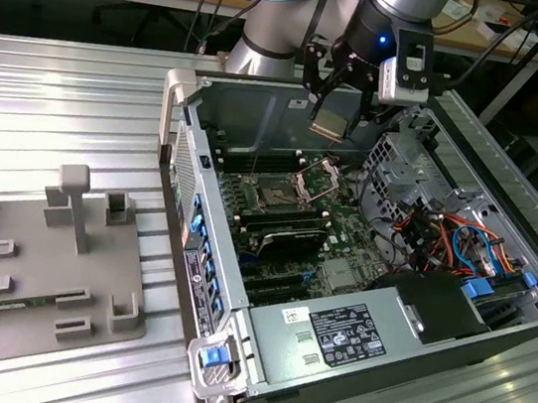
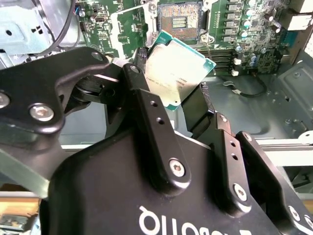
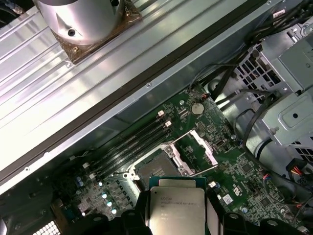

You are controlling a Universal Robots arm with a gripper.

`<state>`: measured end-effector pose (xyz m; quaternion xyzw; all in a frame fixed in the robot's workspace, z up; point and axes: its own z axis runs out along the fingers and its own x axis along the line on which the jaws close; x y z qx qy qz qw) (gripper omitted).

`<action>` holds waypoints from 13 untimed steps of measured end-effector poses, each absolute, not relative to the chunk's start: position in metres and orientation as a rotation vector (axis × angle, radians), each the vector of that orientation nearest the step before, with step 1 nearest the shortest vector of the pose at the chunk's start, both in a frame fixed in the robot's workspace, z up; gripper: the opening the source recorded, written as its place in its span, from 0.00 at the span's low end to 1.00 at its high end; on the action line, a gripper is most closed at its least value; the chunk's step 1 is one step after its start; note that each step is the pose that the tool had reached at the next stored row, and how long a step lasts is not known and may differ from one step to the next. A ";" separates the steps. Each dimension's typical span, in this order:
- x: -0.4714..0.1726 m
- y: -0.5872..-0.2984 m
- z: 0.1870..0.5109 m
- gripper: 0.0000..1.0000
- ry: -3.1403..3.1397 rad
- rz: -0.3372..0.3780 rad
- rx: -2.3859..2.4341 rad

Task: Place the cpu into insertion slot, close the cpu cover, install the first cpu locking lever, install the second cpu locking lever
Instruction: 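Place the cpu into insertion slot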

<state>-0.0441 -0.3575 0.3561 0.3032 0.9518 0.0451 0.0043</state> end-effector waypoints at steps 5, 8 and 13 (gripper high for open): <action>-0.045 -0.357 0.356 0.55 2.960 0.141 1.012; -0.045 -0.357 0.355 0.55 2.950 0.141 1.038; -0.045 -0.357 0.355 0.55 2.936 0.140 1.074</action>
